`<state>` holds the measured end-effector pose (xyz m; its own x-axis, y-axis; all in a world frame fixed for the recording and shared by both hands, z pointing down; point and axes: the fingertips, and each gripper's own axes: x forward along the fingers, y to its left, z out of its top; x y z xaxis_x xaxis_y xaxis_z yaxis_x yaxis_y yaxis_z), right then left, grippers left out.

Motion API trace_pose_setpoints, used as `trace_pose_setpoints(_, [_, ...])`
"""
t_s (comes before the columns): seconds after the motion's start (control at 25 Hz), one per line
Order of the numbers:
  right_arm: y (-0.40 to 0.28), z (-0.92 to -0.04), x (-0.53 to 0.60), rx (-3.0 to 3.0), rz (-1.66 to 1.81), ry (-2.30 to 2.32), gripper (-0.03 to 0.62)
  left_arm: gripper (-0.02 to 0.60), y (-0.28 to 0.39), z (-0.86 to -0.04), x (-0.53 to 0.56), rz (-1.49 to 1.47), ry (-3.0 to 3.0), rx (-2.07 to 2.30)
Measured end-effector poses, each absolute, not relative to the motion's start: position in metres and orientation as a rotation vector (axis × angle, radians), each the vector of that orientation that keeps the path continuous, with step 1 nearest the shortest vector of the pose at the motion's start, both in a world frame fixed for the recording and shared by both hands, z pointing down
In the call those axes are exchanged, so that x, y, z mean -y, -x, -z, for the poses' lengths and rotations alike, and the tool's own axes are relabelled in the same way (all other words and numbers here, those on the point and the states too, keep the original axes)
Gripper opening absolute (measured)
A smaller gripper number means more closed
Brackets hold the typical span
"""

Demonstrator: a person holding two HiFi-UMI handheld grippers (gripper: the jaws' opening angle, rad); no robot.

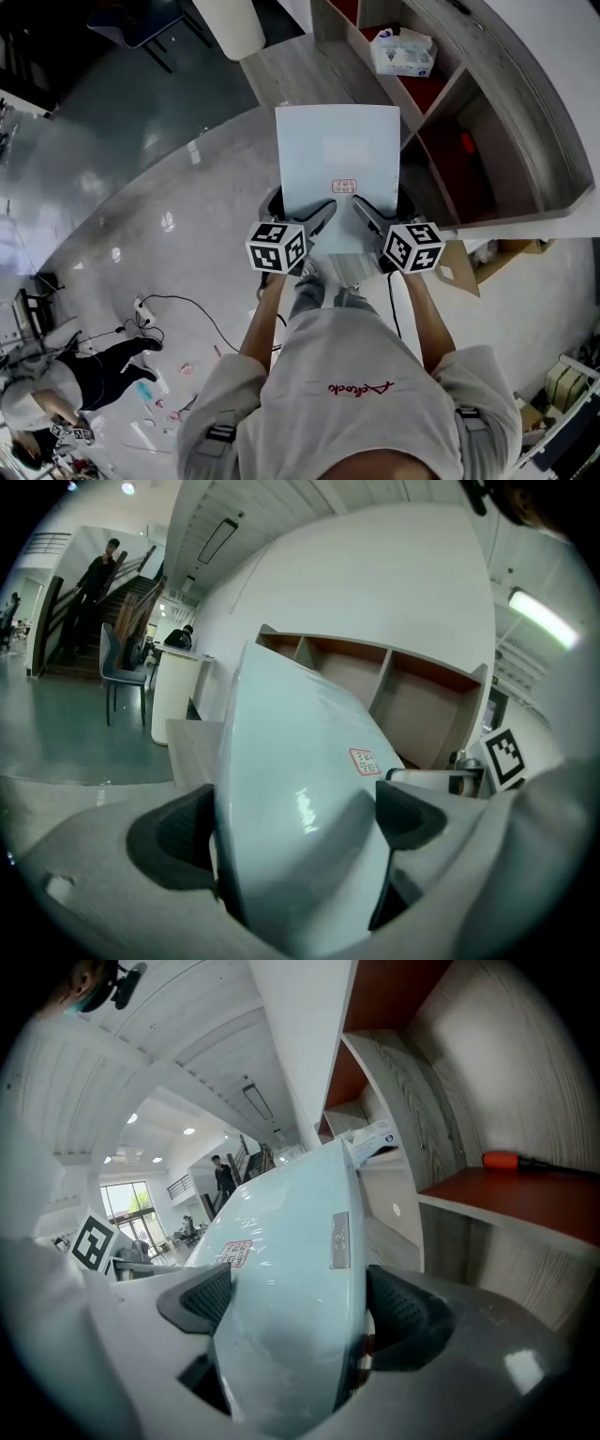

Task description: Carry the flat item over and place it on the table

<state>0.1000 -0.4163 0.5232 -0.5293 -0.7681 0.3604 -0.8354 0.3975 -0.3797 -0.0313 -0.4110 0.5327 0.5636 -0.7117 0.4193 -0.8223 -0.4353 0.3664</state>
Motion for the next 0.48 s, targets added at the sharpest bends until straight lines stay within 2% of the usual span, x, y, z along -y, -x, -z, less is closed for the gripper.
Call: trace_pose_setpoints(0.48, [-0.095, -0.609, 0.440, 2.332, -1.007, -1.543, 0.459, 0.543, 0.036, -0.617, 0.448, -0.418, -2.197, 1.049])
